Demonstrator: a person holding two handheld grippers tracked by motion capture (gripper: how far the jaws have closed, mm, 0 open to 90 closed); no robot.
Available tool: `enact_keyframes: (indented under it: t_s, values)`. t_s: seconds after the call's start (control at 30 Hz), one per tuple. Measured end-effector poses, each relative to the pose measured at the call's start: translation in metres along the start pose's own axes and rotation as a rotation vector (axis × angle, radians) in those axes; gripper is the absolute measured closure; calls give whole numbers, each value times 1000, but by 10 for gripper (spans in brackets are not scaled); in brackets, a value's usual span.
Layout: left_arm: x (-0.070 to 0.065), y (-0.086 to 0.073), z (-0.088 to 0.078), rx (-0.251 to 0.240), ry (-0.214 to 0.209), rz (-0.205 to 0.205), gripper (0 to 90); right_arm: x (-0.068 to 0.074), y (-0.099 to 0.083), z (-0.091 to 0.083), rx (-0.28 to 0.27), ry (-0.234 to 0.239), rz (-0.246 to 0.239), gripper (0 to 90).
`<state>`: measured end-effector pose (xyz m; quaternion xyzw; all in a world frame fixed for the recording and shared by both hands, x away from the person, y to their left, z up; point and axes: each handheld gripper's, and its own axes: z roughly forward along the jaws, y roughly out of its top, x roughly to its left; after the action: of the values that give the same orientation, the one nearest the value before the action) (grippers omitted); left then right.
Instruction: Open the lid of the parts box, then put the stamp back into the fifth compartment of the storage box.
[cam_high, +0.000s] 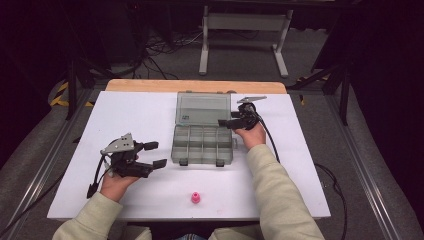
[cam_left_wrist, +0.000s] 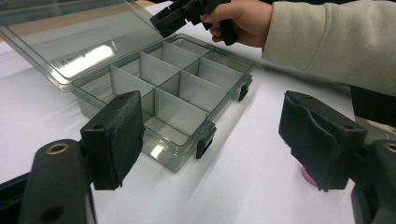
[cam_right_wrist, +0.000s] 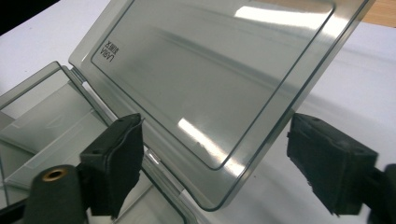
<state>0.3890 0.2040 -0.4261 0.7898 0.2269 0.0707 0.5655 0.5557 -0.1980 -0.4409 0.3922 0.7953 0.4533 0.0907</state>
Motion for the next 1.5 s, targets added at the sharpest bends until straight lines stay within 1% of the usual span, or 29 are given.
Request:
enact_keyframes:
  t_s: [0.1, 0.13, 0.2, 0.27, 0.43, 0.5, 0.57, 0.6, 0.63, 0.67, 0.7, 0.77, 0.8, 0.83, 0.87, 0.97, 1.0, 1.07, 1.1, 1.3, 1.43, 1.47, 1.5]
  values:
    - [0, 0, 1, 2, -1, 0, 227, 0, 0, -2, -2, -3, 2, 165]
    - [0, 0, 1, 0, -3, 1, 222, 1, 1, -5, -5, -17, -6, 158]
    - [0, 1, 2, 0, -6, -4, 219, 4, 3, -11, -5, -21, -18, 150]
    - [0, 3, 4, 1, -12, 0, 212, 7, 4, -18, -9, -35, -34, 142]
    - [-3, 8, 7, 13, -30, 16, 169, 19, 8, -41, -24, -53, -94, 129]
    - [-6, 10, 8, 24, -20, 21, 132, 25, 8, -51, -42, -59, -125, 130]
    - [-9, 11, 9, 31, -15, 24, 109, 31, 7, -60, -56, -57, -144, 130]
    - [-9, 11, 9, 31, -18, 23, 103, 36, 4, -69, -65, -55, -157, 130]
    - [-10, 12, 9, 35, -21, 22, 103, 36, 4, -69, -65, -55, -157, 130]
    - [-11, 12, 9, 39, -26, 27, 94, 40, 2, -77, -62, -65, -177, 121]
    - [-12, 13, 10, 39, -32, 26, 94, 40, 2, -77, -62, -65, -177, 121]
    - [-15, 14, 11, 45, -40, 36, 92, 45, 0, -85, -58, -62, -184, 116]
    - [-15, 15, 11, 50, -46, 45, 92, 48, -1, -88, -71, -62, -192, 117]
    - [-17, 16, 12, 54, -49, 44, 91, 52, -2, -95, -92, -57, -205, 118]
    - [-18, 17, 13, 59, -54, 53, 91, 52, -2, -95, -92, -57, -205, 118]
    - [-23, 19, 15, 70, -67, 76, 91, 60, -6, -104, -107, -48, -227, 118]
    - [-24, 19, 16, 74, -71, 81, 90, 65, -9, -109, -117, -40, -236, 117]
    - [-28, 21, 18, 86, -81, 81, 90, 67, -11, -112, -123, -36, -236, 117]
    - [-29, 22, 20, 97, -82, 88, 90, 69, -13, -113, -129, -31, -238, 117]
    - [-39, 25, 26, 130, -107, 83, 84, 80, -27, -122, -153, -5, -252, 116]
    - [-45, 25, 32, 155, -122, 96, 80, 83, -36, -127, -173, 0, -249, 114]
    - [-47, 26, 34, 166, -128, 105, 78, 84, -41, -128, -176, 1, -247, 113]
    - [-47, 26, 34, 166, -128, 105, 76, 84, -41, -128, -176, 1, -247, 113]
